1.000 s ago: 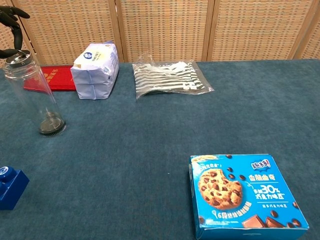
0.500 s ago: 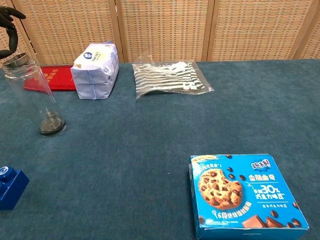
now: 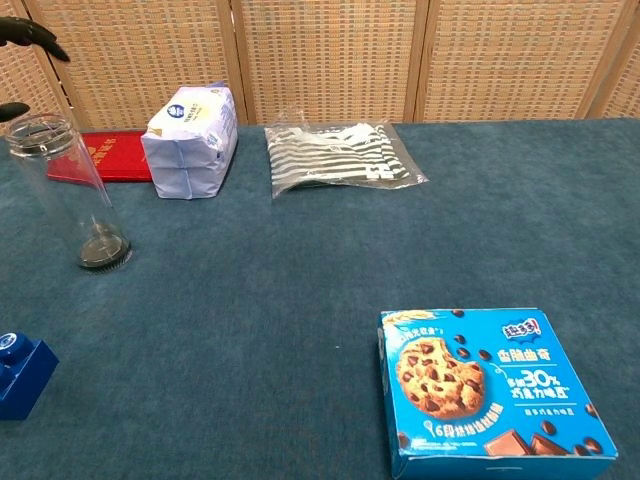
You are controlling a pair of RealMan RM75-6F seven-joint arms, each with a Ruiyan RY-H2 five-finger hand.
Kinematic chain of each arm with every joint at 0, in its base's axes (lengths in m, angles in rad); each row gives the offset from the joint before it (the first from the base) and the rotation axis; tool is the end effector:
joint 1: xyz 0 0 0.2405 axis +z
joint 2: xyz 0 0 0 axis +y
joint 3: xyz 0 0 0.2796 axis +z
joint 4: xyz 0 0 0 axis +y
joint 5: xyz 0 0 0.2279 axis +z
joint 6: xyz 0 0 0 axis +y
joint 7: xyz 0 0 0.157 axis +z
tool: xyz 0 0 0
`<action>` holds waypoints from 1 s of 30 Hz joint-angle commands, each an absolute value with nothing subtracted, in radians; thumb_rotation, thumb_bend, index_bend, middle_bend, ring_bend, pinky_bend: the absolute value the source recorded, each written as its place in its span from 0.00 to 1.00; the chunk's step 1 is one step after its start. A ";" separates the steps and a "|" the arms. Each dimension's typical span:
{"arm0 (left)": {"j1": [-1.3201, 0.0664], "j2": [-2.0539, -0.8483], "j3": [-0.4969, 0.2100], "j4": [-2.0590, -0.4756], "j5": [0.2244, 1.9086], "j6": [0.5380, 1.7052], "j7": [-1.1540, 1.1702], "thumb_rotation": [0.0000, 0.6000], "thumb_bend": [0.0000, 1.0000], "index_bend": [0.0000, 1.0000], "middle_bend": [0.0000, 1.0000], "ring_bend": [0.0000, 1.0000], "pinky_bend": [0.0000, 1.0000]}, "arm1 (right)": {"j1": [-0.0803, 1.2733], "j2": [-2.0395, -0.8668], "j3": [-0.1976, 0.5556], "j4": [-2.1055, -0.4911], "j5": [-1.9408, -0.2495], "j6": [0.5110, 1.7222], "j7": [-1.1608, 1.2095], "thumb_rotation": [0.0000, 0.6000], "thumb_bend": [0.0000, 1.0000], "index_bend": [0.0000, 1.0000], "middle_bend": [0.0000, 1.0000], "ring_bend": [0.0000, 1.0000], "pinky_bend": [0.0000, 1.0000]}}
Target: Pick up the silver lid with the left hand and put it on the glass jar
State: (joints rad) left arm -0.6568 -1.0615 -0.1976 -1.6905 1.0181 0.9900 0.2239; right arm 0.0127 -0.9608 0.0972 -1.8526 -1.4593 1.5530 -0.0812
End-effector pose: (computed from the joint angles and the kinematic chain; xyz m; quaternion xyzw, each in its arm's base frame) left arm -0.2222 0.3889 0.1371 -0.6760 -0.3840 -0.3487 0.5235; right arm -0.3085 -0.1812 0.2012 0.5516 -0.3828 0.3958 0.6265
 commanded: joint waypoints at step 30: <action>-0.530 -0.950 -0.104 -1.745 1.318 1.049 0.052 1.00 0.86 0.38 0.00 0.00 0.00 | 0.012 -0.957 0.090 -1.862 -1.468 1.549 -0.082 1.00 0.00 0.00 0.00 0.00 0.00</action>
